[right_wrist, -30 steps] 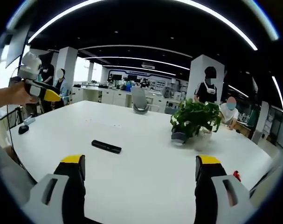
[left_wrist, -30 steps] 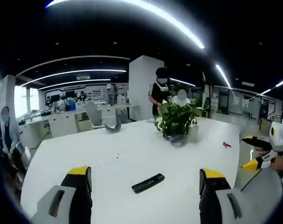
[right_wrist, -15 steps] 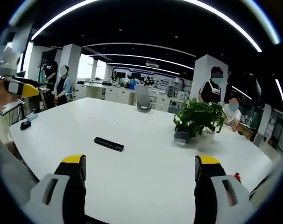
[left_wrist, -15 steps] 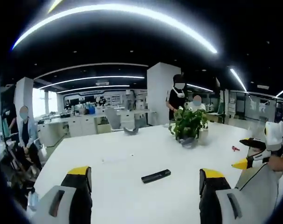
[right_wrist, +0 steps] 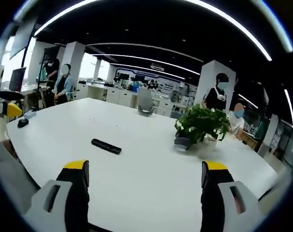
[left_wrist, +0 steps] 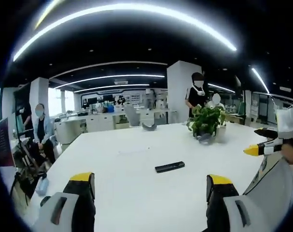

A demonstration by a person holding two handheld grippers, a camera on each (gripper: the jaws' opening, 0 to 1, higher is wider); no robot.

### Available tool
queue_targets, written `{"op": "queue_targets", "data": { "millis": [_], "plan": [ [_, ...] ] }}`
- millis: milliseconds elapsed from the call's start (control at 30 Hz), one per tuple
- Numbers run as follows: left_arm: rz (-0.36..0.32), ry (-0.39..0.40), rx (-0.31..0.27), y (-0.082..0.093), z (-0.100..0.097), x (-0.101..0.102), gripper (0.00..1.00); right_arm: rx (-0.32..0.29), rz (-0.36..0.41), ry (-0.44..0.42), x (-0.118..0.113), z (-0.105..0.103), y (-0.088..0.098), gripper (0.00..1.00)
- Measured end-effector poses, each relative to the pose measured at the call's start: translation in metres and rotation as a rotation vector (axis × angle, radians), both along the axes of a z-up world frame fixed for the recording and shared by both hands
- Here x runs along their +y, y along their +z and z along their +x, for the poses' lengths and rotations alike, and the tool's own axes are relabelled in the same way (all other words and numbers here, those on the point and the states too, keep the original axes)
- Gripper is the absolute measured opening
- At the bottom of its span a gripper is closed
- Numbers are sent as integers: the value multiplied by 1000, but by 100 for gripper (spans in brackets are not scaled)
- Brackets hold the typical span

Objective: Press the specified remote control buttons in sequence, fully releasing each button before pressing the next.

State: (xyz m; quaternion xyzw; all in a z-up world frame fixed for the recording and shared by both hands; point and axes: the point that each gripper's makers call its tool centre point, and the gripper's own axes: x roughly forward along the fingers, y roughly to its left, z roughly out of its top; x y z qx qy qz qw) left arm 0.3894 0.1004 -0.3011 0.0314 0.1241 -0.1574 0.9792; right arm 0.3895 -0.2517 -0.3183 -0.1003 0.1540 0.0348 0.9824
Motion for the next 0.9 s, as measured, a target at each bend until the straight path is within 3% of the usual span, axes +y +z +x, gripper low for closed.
{"op": "queue_targets", "data": {
  "millis": [133,600,700,900],
  "plan": [
    [2,35,-5,-7,0,7,100,-4,107,-55,-9,0,1,100],
    [65,54,-8,-17,5,7,100,-34,105,-63,-11,1,4,98],
    [45,53,-38,-11,4,7,100,-45,99,-63,-11,0,6,97],
    [31,52,-34,-12,3,7,97,-60,121,-59,-12,-1,8,97]
  ]
}}
